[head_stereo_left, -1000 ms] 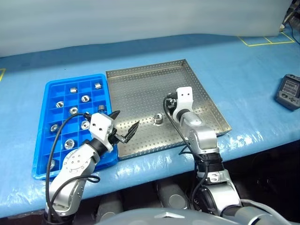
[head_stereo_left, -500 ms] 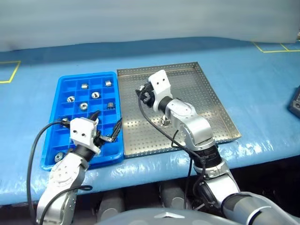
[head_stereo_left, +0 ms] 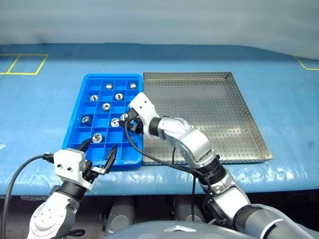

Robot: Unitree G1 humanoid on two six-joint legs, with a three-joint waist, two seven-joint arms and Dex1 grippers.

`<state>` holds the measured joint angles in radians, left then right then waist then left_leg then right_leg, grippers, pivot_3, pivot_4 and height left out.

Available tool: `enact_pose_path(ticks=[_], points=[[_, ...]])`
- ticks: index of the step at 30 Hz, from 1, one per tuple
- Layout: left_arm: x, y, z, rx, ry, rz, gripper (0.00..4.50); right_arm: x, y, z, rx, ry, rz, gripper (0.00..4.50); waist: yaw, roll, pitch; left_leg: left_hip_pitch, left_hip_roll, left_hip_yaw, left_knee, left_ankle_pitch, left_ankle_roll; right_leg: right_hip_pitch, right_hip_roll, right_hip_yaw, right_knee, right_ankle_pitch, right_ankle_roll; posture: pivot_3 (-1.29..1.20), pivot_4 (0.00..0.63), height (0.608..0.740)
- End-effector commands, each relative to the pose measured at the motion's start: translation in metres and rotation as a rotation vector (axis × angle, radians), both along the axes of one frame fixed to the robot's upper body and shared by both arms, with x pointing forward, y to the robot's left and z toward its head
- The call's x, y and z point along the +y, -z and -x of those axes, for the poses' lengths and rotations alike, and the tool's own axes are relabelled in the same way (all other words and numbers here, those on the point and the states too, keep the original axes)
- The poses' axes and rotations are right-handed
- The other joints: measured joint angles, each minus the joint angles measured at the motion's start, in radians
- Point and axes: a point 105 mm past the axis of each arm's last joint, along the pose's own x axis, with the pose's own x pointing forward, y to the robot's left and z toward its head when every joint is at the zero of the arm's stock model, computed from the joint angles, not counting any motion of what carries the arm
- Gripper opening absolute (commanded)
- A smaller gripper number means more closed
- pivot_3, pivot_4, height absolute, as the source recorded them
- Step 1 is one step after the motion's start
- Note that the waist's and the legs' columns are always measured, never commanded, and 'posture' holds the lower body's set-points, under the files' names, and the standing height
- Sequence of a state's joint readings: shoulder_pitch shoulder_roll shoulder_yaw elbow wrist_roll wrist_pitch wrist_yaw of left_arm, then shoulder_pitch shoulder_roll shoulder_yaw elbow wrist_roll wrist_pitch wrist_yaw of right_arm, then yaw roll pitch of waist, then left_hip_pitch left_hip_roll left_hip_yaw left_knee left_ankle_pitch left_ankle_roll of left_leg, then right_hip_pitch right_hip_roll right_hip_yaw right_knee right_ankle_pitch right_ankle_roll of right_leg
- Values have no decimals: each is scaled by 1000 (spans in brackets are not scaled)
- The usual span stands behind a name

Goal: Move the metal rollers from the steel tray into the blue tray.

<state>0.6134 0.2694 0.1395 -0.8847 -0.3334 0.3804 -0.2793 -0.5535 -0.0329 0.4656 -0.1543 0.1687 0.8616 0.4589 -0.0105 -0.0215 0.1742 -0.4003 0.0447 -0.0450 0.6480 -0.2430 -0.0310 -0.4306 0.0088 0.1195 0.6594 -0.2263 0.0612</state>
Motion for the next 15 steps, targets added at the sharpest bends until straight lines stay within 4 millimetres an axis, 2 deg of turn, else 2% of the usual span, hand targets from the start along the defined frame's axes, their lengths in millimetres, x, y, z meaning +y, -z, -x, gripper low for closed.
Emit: enact_pose_path(ticks=[1, 5, 9, 13, 15], points=[[-8, -15, 0, -63, 18, 16, 4500, 0, -4, 7, -6, -26, -4, 1708, 0, 0, 0, 0, 0, 0, 0, 0, 0, 0, 0, 0, 0, 0, 0, 197, 150, 740], [-15, -14, -1, -51, 63, 35, 4500, -7, 9, 5, 24, 4, 42, 1708, -1, 0, 0, 0, 0, 0, 0, 0, 0, 0, 0, 0, 0, 0, 0, 178, 150, 740], [-19, -15, -5, -52, 91, 43, 4500, -14, 12, 0, 37, 47, 41, 3022, 0, 0, 0, 0, 0, 0, 0, 0, 0, 0, 0, 0, 0, 0, 0, 158, 150, 740], [-24, -17, -10, -54, 135, 48, 4500, -26, 1, -10, 4, 116, -3, 4345, 0, -1, 0, 0, 0, 0, 1, 0, 0, 1, 0, 0, 0, 0, 0, 120, 150, 740], [-26, -17, -12, -54, 155, 50, 4500, -33, -8, -15, -38, 151, -38, 4461, -2, 0, 0, 0, 0, 0, 2, 0, 0, 1, 0, 0, 0, 0, 0, 78, 150, 740]])
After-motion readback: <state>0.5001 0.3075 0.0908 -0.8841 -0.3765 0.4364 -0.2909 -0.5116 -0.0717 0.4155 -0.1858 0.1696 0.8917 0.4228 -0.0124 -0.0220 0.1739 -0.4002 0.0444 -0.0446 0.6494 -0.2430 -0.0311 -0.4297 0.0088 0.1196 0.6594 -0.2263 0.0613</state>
